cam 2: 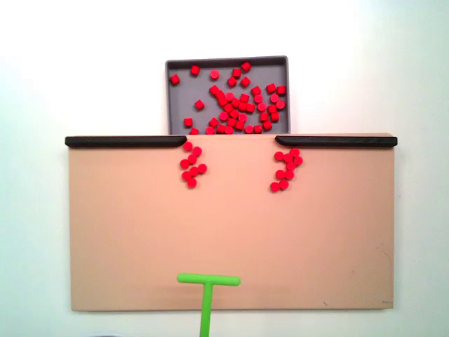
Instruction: Gather the left side granules
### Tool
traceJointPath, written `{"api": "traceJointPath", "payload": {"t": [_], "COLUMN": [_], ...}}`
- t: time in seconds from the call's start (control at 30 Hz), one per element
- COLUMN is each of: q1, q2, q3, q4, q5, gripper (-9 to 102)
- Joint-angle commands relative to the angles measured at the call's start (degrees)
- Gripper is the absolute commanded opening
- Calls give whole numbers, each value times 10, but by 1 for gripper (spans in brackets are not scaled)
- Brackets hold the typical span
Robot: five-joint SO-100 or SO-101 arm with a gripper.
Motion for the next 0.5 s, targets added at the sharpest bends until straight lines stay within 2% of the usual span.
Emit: {"api": "traceJointPath", "payload": {"t": [0.0,0.23,0.47], "q1": [-11,-47,-101], "q2": [-2,7,-32], "q3": [-12,-15,-40], "q4": [-2,-2,-2], "q5": [51,229,343], "gripper": [0,0,0]}}
